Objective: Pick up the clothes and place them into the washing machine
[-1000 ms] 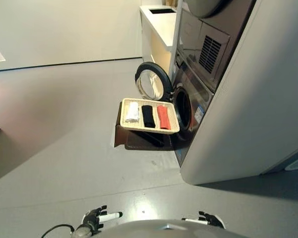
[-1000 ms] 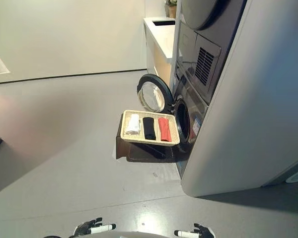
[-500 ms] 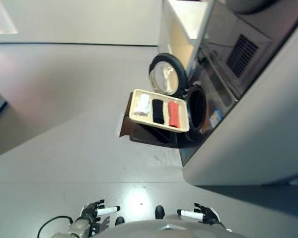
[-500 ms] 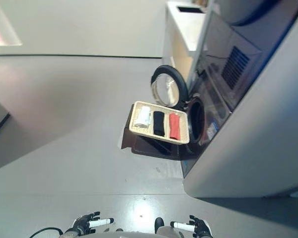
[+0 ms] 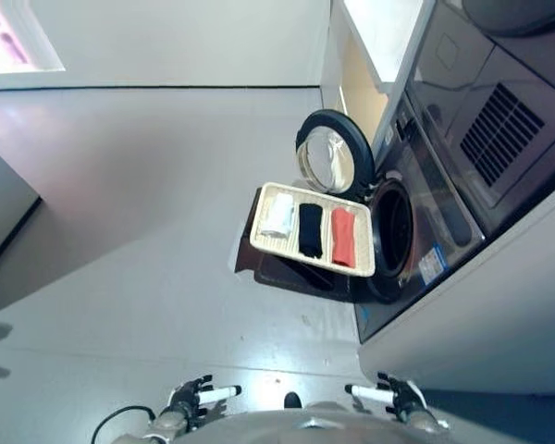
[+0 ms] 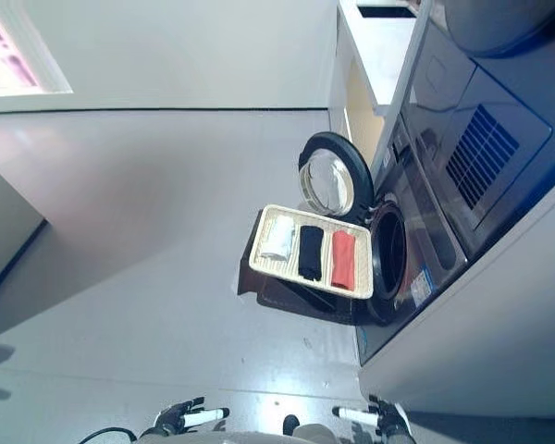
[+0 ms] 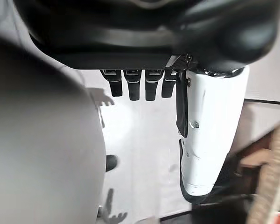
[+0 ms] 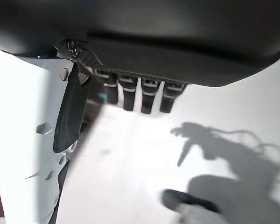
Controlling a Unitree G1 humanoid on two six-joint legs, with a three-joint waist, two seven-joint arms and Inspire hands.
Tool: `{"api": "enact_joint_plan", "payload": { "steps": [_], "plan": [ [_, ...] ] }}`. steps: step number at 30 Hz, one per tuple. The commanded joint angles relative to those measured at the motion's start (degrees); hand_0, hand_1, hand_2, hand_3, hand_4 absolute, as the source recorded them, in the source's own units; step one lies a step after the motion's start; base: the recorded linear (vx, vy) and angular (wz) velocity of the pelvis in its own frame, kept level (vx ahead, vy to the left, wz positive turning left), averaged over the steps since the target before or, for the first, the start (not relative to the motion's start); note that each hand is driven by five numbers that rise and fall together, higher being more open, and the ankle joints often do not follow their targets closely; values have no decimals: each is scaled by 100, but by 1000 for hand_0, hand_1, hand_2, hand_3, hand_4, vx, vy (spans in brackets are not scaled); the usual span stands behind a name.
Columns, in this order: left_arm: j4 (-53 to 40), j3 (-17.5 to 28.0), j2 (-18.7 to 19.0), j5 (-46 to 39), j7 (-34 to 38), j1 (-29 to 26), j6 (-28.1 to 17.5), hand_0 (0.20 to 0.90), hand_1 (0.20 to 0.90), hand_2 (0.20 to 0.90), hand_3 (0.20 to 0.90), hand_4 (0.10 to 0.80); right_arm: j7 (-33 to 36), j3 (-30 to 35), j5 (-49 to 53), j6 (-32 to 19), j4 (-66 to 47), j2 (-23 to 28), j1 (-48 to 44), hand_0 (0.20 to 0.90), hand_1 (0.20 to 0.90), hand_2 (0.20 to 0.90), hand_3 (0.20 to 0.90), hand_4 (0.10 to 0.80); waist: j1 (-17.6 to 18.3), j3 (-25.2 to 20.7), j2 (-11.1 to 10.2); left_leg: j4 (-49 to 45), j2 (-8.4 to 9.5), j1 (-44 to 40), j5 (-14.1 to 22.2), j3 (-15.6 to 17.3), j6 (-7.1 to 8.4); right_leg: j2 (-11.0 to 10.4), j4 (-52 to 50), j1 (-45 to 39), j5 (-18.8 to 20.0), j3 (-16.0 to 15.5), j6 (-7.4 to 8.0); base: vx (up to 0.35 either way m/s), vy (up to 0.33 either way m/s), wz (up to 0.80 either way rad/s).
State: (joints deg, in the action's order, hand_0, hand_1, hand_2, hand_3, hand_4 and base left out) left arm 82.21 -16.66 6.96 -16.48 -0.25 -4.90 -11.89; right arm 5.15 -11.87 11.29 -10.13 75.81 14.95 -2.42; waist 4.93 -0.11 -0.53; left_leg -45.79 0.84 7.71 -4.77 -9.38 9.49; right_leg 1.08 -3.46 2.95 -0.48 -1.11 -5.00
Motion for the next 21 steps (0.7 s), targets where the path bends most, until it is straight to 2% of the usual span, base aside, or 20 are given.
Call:
{"api": "enact_joint_plan", "payload": {
  "steps": [1, 2, 4, 5, 7, 9, 11, 12, 13, 14, 17, 18, 19, 21],
  "plan": [
    [-320, -14, 239, -83, 94, 0, -235, 900, 900, 900, 900, 800, 172, -53, 119, -197, 3, 54, -123, 900, 900, 900, 900, 800, -247, 201, -248, 807, -296, 638, -46, 767, -800, -60, 601, -54, 459, 695, 376, 281, -51, -1],
    [-319, -15, 238, -84, 94, 1, -236, 900, 900, 900, 900, 800, 172, -52, 119, -198, 4, 55, -121, 900, 900, 900, 900, 800, -266, 219, -233, 783, -316, 620, -14, 779, -802, -44, 604, -77, 454, 709, 377, 144, 19, 2],
    [-239, -10, 233, -59, 152, 29, -240, 900, 900, 900, 900, 800, 225, -113, 107, -220, 36, 41, -141, 900, 900, 900, 900, 800, -387, 295, -150, 1898, -605, 1018, -122, 949, -738, 48, 636, -320, 235, 836, 452, 278, 93, -6],
    [-219, 15, 237, -51, 152, 48, -235, 900, 900, 900, 900, 800, 237, -127, 98, -229, 58, 49, -125, 900, 900, 900, 900, 800, -453, 298, -80, 2679, -649, 1010, -214, 903, -704, 94, 685, -502, 96, 933, 507, 411, 150, -26],
    [-168, 44, 232, -50, 156, 101, -244, 900, 900, 900, 900, 800, 279, -153, 66, -253, 106, 59, -69, 900, 900, 900, 900, 800, -574, 240, 75, 4032, -667, 1028, -504, 646, -613, 213, 796, -772, -75, 1125, 577, 447, 136, -40],
    [-96, 75, 210, -40, 156, 156, -239, 900, 900, 900, 900, 800, 289, -151, 61, -260, 161, 84, 1, 900, 900, 900, 900, 800, -641, 232, 129, 4811, -611, 1018, -667, 570, -535, 210, 819, -1076, -282, 1299, 595, 427, 102, -44],
    [-58, 101, 217, -8, 132, 206, -216, 900, 900, 900, 900, 800, 254, -139, 92, -244, 168, 77, 29, 900, 900, 900, 900, 800, -661, 155, 158, 4858, -554, 915, -738, 710, -516, 137, 827, -1300, -405, 1426, 646, 350, 129, -69],
    [-57, 126, 229, 23, 152, 200, -220, 900, 900, 900, 900, 800, 249, -142, 95, -232, 202, 65, 33, 900, 900, 900, 900, 800, -740, 101, 154, 4828, -471, 851, -763, 525, -551, 78, 812, -1372, -445, 1496, 661, 312, 159, -82],
    [-71, 149, 241, 25, 125, 207, -215, 900, 900, 900, 900, 800, 235, -140, 90, -232, 209, 66, 49, 900, 900, 900, 900, 800, -760, 55, 135, 4812, -394, 811, -746, 473, -559, 4, 788, -1417, -528, 1520, 673, 333, 182, -104],
    [-89, 164, 264, 6, 108, 197, -224, 900, 900, 900, 900, 800, 219, -119, 119, -231, 221, 56, 36, 900, 900, 900, 900, 800, -769, 0, 113, 4654, -337, 802, -661, 436, -605, -66, 725, -1464, -587, 1576, 719, 309, 194, -122],
    [-126, 166, 330, 42, 92, 102, -230, 900, 900, 900, 900, 800, 176, -88, 111, -220, 269, 9, -4, 900, 900, 900, 900, 800, -788, -132, -6, 4332, -128, 841, -363, 611, -780, -384, 313, -1413, -546, 1606, 928, 291, 183, -112],
    [-149, 179, 361, 49, 95, 80, -228, 900, 900, 900, 900, 800, 152, -82, 107, -224, 249, -20, -18, 900, 900, 900, 900, 800, -798, -186, -50, 4245, -54, 826, -230, 677, -843, -470, 65, -1340, -464, 1632, 995, 281, 159, -42],
    [-193, 173, 400, 57, 103, 41, -226, 900, 900, 900, 900, 800, 139, -84, 88, -227, 210, -29, -44, 900, 900, 900, 900, 800, -782, -196, -93, 4169, 28, 778, -119, 733, -904, -521, -343, -1208, -204, 1666, 1095, 253, 142, -3],
    [-273, 143, 463, 58, 92, -24, -233, 900, 900, 900, 900, 800, 119, -87, 108, -243, 100, -45, -94, 900, 900, 900, 900, 800, -731, -128, -100, 4075, 106, 655, 55, 820, -997, -502, -1059, -904, 262, 1645, 1244, 188, 129, 2]
  ]
}}
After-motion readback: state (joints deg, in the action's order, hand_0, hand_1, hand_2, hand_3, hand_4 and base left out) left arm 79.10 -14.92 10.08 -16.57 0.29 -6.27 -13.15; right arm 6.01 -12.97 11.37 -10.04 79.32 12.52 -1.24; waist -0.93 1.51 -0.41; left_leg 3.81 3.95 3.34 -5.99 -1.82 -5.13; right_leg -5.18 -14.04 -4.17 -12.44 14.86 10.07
